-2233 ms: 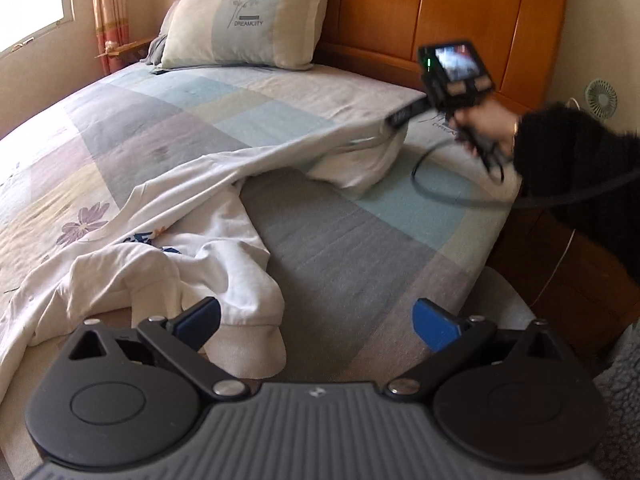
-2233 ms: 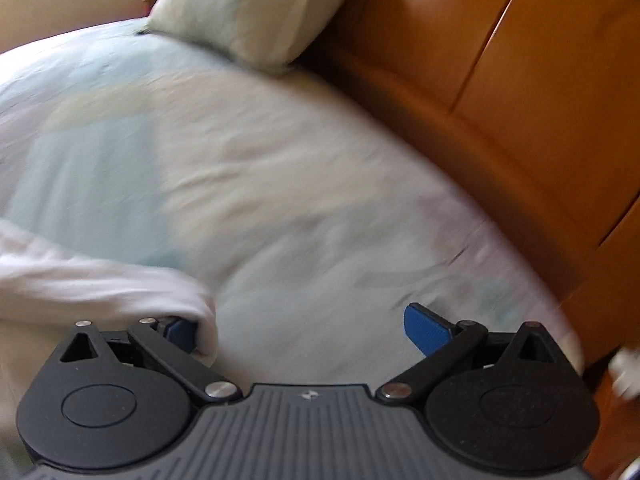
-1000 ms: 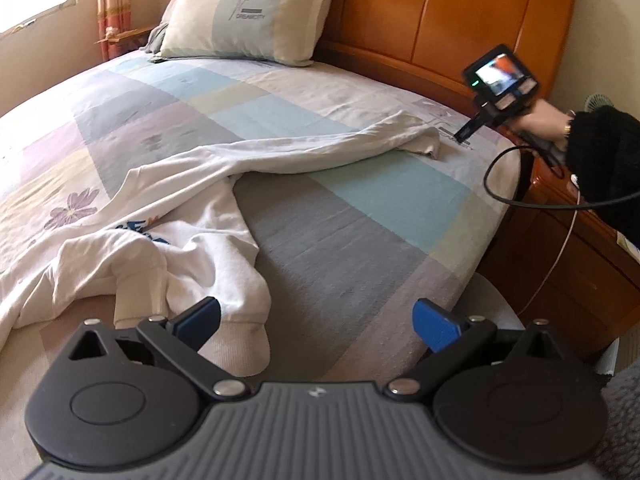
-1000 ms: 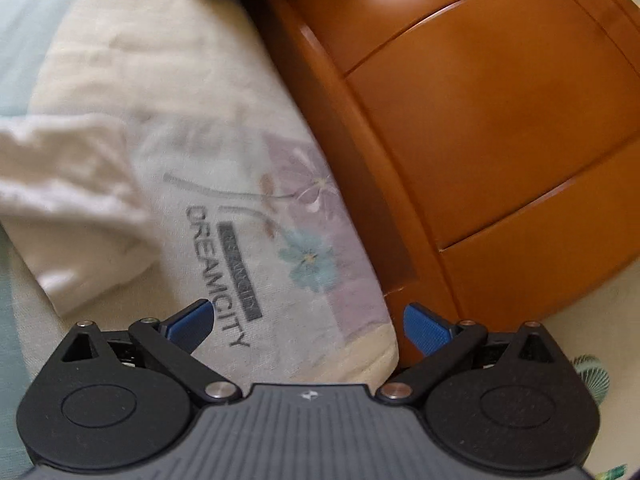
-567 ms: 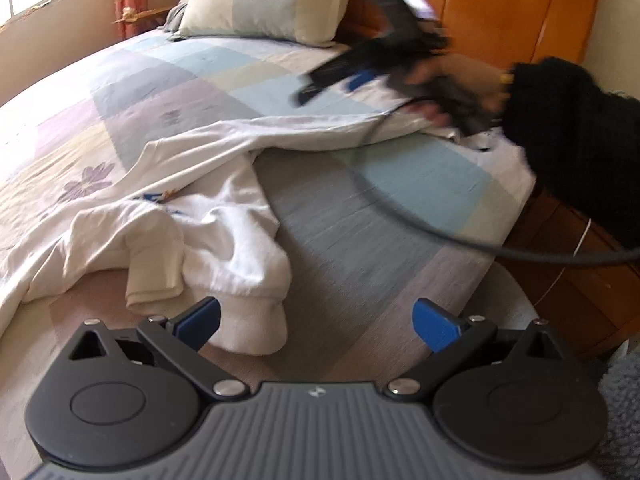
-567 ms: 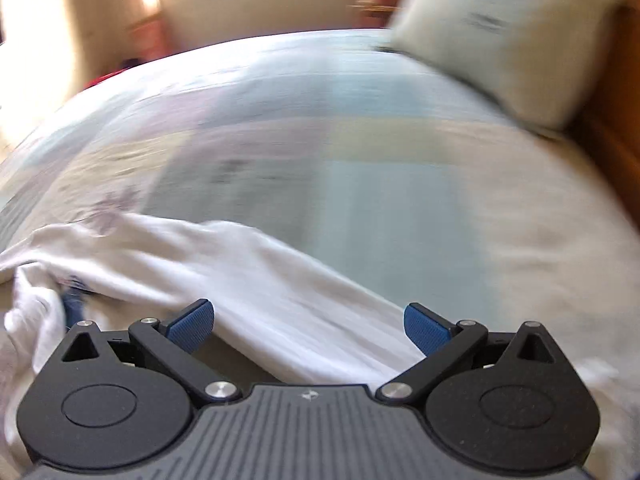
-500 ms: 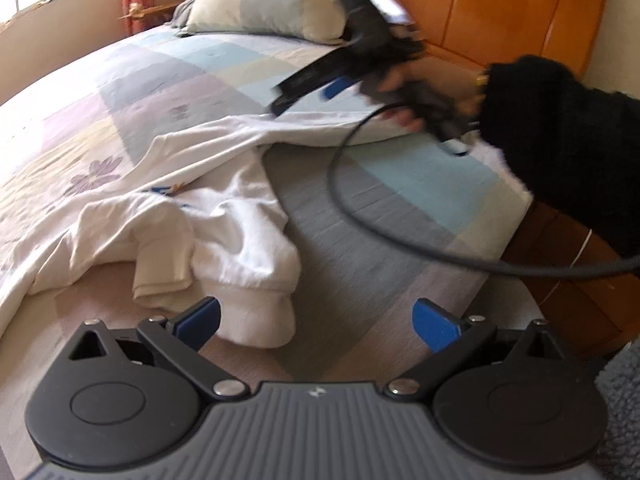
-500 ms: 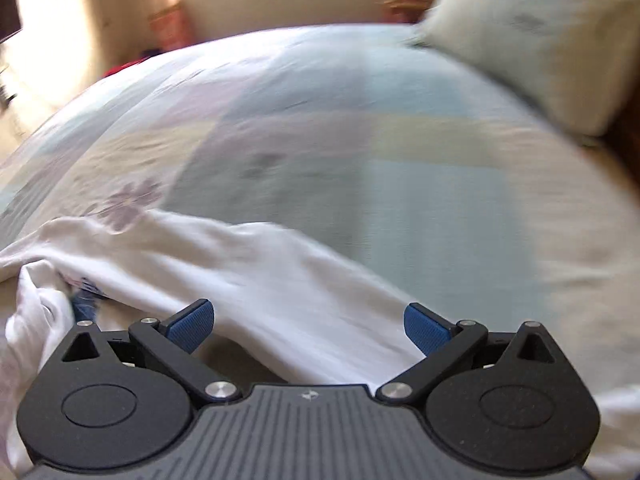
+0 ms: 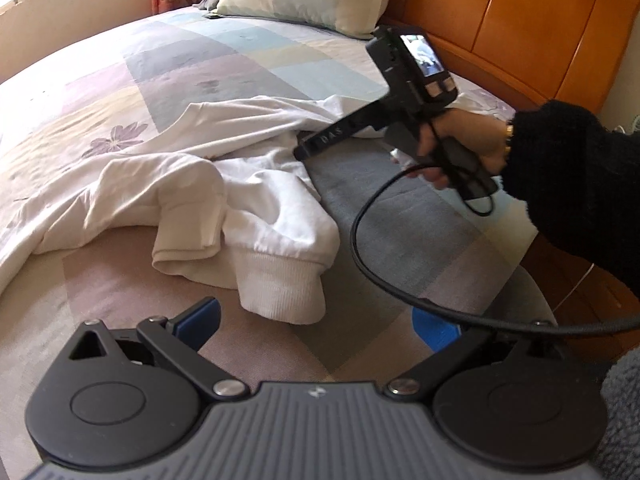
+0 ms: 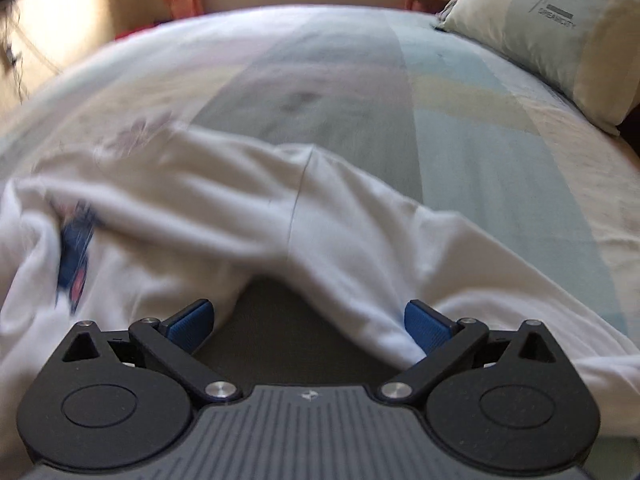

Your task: Fold clothes

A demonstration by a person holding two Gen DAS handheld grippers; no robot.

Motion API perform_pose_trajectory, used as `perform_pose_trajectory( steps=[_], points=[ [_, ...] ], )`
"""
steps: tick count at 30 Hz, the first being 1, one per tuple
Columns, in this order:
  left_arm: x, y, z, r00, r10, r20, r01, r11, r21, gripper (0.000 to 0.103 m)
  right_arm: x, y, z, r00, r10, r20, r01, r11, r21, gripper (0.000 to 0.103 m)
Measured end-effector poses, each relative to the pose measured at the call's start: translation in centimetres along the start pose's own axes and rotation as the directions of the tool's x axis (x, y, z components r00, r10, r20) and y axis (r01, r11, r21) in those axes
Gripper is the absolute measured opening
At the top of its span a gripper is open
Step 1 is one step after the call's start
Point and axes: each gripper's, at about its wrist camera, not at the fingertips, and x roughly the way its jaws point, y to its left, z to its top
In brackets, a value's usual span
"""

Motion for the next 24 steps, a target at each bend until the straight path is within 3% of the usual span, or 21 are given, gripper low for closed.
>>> perform_pose_trajectory(
  steps=[3,6,8,12,19,24],
  points=[
    [0.0,0.2,-0.2,1.000,0.005,0.001,-0.005,1.000,-0.002,0.102,-1.8,-0.4,0.3,0.998,0.070,0.009,-0.070,0.997,0.045,0.103],
    [0.0,0.4,-0.2,1.000,0.011,0.002,-0.011,1.000,-0.012,0.102,-2.7,-1.6,2.3,0.986,0.142,0.082,-0.152,0.981,0.121,0.103],
    [0.0,0.5,-0.2,1.000,0.013,0.003,-0.013,1.000,-0.015,0.102,-2.6,-2.4,3.6,0.984,0.146,0.104,-0.162,0.973,0.163,0.103],
    [0.2,0.5,-0.6,1.000,0.010,-0.007,-0.010,1.000,-0.008,0.102,-2.8,-2.0,4.0,0.954,0.274,0.117,-0.294,0.931,0.214,0.103],
    [0.2,1.3,-2.2,0.996,0.074,-0.056,-0.073,0.997,0.015,0.102,-5.9,4.0,1.2,0.911,0.405,0.079,-0.408,0.912,0.037,0.103],
    [-0.9,2.9,-4.0,0.992,0.110,-0.065,-0.113,0.993,-0.043,0.102,-8.1,8.1,1.4,0.891,0.449,0.070,-0.442,0.892,-0.098,0.103]
  ],
)
